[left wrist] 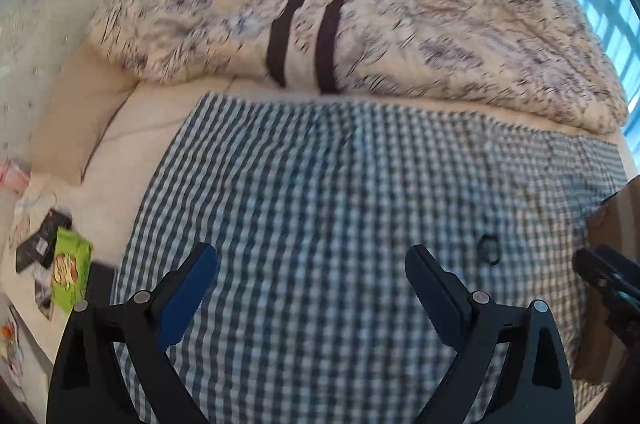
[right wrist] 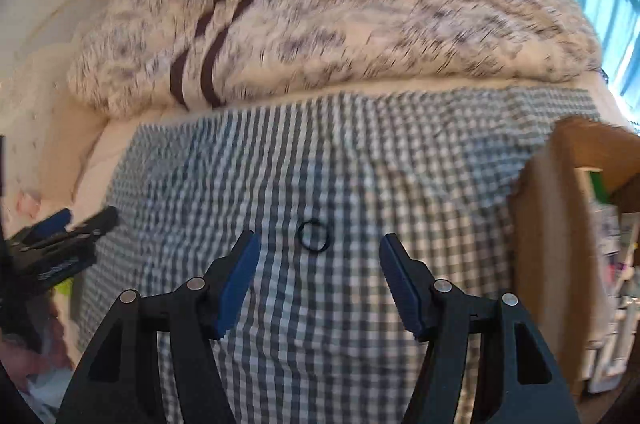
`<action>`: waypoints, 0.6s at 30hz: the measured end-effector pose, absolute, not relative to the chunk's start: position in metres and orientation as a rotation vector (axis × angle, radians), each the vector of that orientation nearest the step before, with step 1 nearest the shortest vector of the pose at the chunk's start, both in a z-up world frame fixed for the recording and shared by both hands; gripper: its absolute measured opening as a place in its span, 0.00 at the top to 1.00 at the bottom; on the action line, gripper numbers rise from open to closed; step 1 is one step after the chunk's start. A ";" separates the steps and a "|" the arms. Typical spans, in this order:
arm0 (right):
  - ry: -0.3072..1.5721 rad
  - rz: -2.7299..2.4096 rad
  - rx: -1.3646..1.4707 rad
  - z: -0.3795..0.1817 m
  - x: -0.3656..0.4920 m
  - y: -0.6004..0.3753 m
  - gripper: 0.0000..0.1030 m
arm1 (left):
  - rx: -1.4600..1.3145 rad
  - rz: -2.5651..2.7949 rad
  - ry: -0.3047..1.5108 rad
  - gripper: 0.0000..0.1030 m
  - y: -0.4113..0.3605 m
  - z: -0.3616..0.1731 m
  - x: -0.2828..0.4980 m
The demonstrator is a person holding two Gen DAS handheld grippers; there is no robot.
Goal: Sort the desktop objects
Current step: 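Move the right tool back over the black hair tie on the cloth, then grasp the black hair tie with the right tool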
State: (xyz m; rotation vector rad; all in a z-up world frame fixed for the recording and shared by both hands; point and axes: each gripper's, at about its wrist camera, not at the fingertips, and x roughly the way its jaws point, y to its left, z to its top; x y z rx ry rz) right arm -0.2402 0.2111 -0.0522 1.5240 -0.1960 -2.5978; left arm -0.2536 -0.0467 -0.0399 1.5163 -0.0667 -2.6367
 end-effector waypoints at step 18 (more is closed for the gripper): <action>0.054 -2.498 1.731 -0.177 -0.296 0.172 0.39 | 1.686 -2.510 -0.006 0.05 -0.068 -0.151 -0.263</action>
